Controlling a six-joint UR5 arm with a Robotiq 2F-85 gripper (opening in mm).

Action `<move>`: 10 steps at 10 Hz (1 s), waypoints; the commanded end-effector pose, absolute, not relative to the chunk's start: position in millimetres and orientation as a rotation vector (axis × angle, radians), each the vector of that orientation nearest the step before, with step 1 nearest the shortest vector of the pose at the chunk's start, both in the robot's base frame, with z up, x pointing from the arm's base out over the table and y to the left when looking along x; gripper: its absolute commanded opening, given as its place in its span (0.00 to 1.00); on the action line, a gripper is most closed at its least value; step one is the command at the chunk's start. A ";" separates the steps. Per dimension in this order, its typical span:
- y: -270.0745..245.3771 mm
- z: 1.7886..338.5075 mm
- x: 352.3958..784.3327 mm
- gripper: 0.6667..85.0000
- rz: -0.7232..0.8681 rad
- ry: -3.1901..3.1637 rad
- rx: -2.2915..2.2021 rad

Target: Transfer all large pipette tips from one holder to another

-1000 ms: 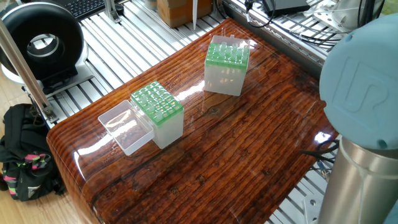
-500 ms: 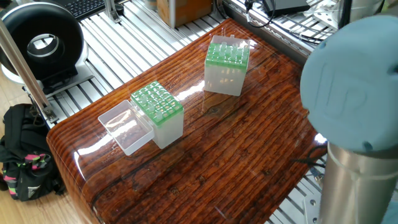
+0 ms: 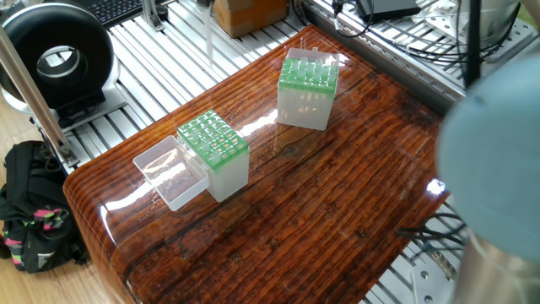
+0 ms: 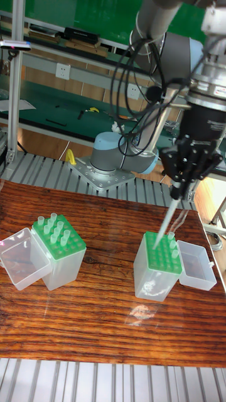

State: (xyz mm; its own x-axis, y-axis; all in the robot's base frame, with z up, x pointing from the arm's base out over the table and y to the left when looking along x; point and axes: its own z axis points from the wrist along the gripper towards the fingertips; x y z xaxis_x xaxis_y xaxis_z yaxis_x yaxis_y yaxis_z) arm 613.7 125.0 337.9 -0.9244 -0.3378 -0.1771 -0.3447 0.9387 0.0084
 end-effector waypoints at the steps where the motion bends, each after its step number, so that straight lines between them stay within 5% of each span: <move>1: 164.1 326.6 607.2 0.00 0.168 2.886 -0.490; 10: 185.5 289.6 613.6 0.00 0.101 2.880 -0.433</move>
State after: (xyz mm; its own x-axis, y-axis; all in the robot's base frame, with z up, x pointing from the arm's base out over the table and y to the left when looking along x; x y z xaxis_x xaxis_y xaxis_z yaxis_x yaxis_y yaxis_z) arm 618.2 183.7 297.7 -0.9287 -0.2881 -0.2334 -0.3060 0.9510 0.0440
